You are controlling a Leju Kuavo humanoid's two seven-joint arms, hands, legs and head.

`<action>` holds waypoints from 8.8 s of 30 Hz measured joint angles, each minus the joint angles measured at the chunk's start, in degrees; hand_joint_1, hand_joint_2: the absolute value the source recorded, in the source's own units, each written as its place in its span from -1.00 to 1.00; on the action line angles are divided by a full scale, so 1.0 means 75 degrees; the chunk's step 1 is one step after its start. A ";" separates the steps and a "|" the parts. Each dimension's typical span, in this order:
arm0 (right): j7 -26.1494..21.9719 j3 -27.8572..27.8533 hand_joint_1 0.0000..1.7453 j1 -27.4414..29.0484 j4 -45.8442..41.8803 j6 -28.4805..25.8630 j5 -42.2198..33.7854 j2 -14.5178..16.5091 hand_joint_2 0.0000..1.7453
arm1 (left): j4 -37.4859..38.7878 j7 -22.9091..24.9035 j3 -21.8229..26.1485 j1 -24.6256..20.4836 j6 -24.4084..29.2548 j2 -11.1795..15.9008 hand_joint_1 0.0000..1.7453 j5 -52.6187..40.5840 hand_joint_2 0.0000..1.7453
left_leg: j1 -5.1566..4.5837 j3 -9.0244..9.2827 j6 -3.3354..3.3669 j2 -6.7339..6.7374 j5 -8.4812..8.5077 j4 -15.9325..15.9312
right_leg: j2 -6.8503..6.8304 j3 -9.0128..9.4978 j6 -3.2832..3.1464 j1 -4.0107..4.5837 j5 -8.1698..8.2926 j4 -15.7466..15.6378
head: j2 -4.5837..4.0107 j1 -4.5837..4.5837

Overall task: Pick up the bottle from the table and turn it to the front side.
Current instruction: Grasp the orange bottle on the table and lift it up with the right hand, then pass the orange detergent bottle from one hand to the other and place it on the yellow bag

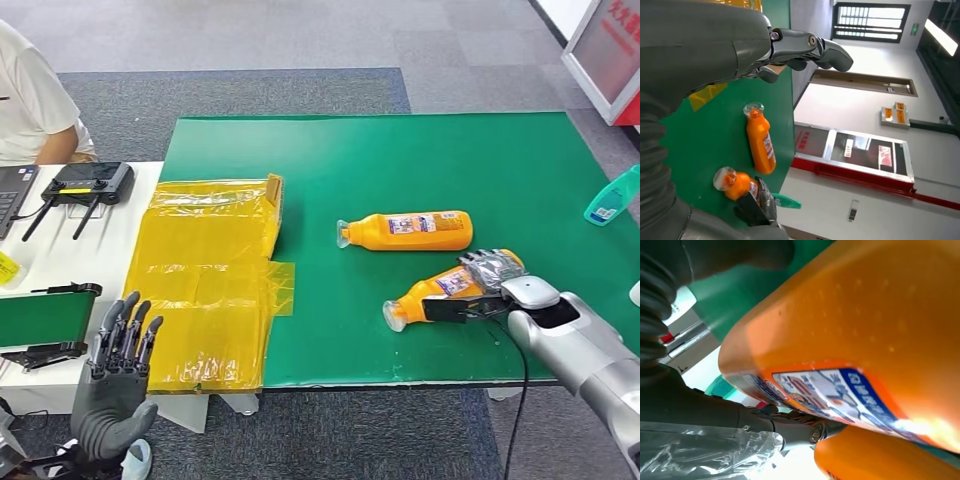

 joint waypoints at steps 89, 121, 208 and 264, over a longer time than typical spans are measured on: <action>-0.2924 -0.2159 1.00 0.5884 -0.5520 -0.3385 -0.2188 0.4521 1.00 | 0.0414 0.1442 -0.3725 -0.1588 0.2825 0.0340 -1.00 -0.3463 1.00 | 0.0020 0.0012 -0.0026 -0.0003 -0.0016 -0.0003 | -0.0004 0.0007 -0.0031 0.0023 -0.0023 0.0001 | 0.0000 0.0000; -0.2992 -0.2210 1.00 0.5545 -0.3865 -0.3722 -0.2166 0.4688 1.00 | 0.0324 0.1801 -0.4397 -0.2266 0.3279 0.0801 1.00 -0.4424 1.00 | 0.0021 0.0014 -0.0035 -0.0002 -0.0009 -0.0003 | -0.0002 0.0002 -0.0034 0.0024 -0.0020 0.0001 | 0.0000 -0.0001; -0.2806 -0.2353 -1.00 0.5474 -0.6300 -0.2223 -0.3601 0.4756 1.00 | 0.7889 0.3894 -0.3375 -0.6937 0.4719 -0.0035 1.00 -1.1461 1.00 | 0.0029 -0.0022 -0.0058 -0.0003 0.0034 -0.0002 | -0.0002 -0.0035 -0.0048 0.0035 0.0020 0.0011 | 0.0000 0.0000; -0.2725 -0.2175 -1.00 0.5970 -0.6553 -0.2648 -0.3356 0.4616 1.00 | 0.5274 0.2434 -0.2309 -0.4674 0.6008 -0.0502 -1.00 -0.7874 1.00 | 0.0029 -0.0026 -0.0057 -0.0002 0.0034 -0.0003 | -0.0002 -0.0038 -0.0053 0.0035 0.0023 0.0012 | 0.0000 0.0000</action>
